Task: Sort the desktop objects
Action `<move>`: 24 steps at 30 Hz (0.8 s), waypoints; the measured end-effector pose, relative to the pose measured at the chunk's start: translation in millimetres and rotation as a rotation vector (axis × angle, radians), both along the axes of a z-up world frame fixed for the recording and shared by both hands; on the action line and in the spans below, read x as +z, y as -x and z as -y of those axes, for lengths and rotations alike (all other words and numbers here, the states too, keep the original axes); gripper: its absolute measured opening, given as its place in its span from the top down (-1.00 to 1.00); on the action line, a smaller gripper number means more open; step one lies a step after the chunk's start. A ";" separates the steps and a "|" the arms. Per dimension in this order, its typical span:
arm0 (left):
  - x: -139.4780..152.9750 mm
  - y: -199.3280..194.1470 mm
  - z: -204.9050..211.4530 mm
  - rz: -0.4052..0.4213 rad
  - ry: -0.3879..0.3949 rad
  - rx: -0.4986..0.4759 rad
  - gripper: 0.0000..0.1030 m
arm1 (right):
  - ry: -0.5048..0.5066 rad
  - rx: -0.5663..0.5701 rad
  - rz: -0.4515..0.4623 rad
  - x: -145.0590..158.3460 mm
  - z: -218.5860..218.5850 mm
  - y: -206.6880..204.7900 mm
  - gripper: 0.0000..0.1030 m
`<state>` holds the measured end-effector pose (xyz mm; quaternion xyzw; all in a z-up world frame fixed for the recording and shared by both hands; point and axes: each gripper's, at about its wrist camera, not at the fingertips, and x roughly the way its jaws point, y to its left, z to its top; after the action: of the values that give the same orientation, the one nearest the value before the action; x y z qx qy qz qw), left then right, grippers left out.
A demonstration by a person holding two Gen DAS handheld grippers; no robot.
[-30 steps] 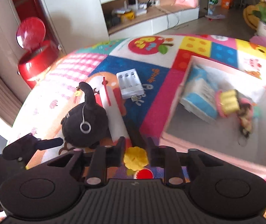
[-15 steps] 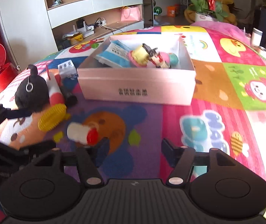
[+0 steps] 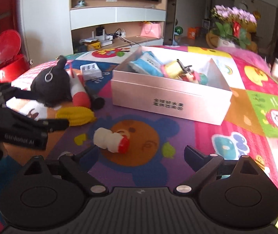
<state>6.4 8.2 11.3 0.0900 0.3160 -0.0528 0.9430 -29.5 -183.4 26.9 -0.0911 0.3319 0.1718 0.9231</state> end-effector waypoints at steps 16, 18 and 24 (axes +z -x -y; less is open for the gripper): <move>-5.4 3.4 -6.7 -0.049 0.148 -0.068 -0.97 | -0.175 -0.376 0.111 11.2 71.9 -73.8 -1.00; -10.4 3.6 -2.3 -0.057 0.148 -0.079 -0.97 | -0.283 -0.417 0.090 10.8 91.5 -92.2 -1.00; -13.1 2.8 -6.8 -0.068 0.192 -0.061 -0.97 | -0.491 -0.335 -0.030 7.9 98.8 -131.3 -1.00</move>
<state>3.6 15.0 -1.8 0.0070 0.3382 -0.1146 0.9340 101.9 -282.3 34.8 0.1936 0.3046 0.0937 0.9279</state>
